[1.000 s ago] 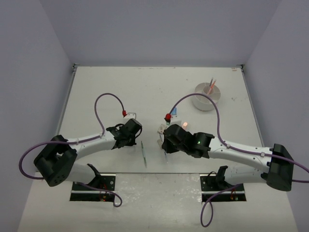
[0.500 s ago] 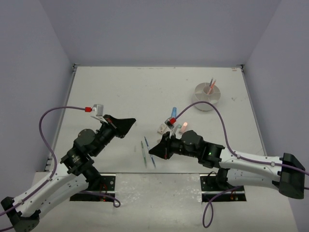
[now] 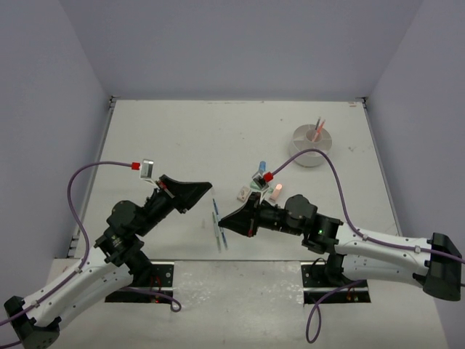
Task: Sort the stationery into containers
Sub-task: Close the pen cap on the pen.
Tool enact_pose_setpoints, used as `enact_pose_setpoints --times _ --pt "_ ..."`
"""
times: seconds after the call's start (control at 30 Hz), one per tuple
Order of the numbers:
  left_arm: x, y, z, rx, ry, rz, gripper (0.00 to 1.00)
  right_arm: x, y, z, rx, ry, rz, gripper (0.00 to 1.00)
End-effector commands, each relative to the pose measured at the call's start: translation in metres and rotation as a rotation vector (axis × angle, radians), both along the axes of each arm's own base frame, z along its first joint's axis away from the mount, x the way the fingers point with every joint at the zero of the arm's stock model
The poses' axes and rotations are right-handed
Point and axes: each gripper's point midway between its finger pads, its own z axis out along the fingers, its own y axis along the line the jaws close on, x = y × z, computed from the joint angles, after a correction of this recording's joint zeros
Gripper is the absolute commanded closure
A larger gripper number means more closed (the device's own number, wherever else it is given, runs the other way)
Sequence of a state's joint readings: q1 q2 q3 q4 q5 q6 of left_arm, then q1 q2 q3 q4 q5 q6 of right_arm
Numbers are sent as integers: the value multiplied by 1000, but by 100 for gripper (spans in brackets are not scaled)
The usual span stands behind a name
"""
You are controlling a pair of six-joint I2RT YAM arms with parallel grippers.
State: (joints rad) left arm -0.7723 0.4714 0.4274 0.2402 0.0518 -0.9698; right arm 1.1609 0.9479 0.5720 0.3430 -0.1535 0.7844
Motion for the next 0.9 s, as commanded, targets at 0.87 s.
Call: enact_pose_setpoints --times 0.87 --pt "-3 11 34 -20 -70 36 100 5 5 14 -29 -25 -21 100"
